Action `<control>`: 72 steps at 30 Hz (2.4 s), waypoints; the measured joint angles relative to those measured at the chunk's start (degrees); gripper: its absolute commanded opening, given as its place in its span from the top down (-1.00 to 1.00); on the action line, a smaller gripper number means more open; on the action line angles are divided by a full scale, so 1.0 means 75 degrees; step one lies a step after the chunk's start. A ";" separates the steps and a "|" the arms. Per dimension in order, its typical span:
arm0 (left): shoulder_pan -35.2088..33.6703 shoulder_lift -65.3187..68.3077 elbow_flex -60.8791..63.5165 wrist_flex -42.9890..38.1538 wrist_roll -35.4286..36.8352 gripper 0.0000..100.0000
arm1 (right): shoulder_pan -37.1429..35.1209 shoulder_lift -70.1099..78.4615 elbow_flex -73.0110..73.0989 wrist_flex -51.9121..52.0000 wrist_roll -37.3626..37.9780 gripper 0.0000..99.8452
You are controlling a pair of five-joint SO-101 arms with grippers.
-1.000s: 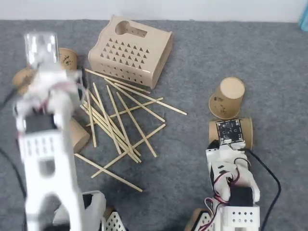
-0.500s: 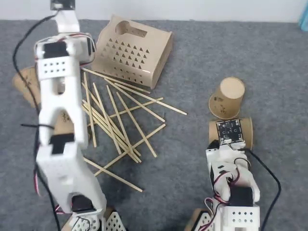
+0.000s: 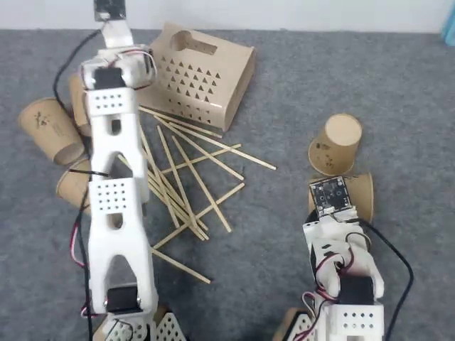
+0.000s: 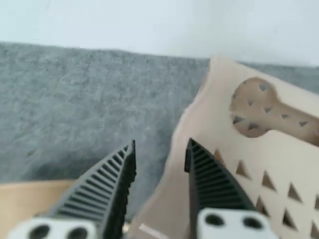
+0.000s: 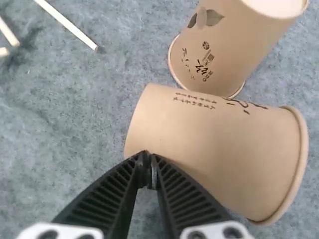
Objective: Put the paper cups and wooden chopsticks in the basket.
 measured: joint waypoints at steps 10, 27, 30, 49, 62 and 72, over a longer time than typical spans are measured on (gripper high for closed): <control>0.0422 0.1137 -0.0903 -0.0914 0.0000 0.69 | 0.0000 0.0000 0.0000 0.0000 0.0059 0.98; 0.0926 0.0938 -0.1582 0.1981 0.0047 0.69 | 0.0000 0.0000 0.0000 0.0000 0.0082 0.98; 0.1137 0.0727 -0.1582 0.2731 0.0059 0.69 | 0.0000 0.0000 0.0000 0.0012 0.0082 0.98; 0.1922 -0.0504 -0.1582 0.4630 0.0023 0.57 | 0.0000 0.0000 0.0000 0.0258 0.0082 0.98; 0.1219 -0.0082 -0.1571 0.2837 0.0352 0.42 | 0.0000 0.0000 0.0000 0.0281 0.0082 0.98; 0.1184 0.1336 -0.1571 0.0656 0.0375 0.43 | 0.0000 0.0000 0.0000 0.0281 0.0082 0.98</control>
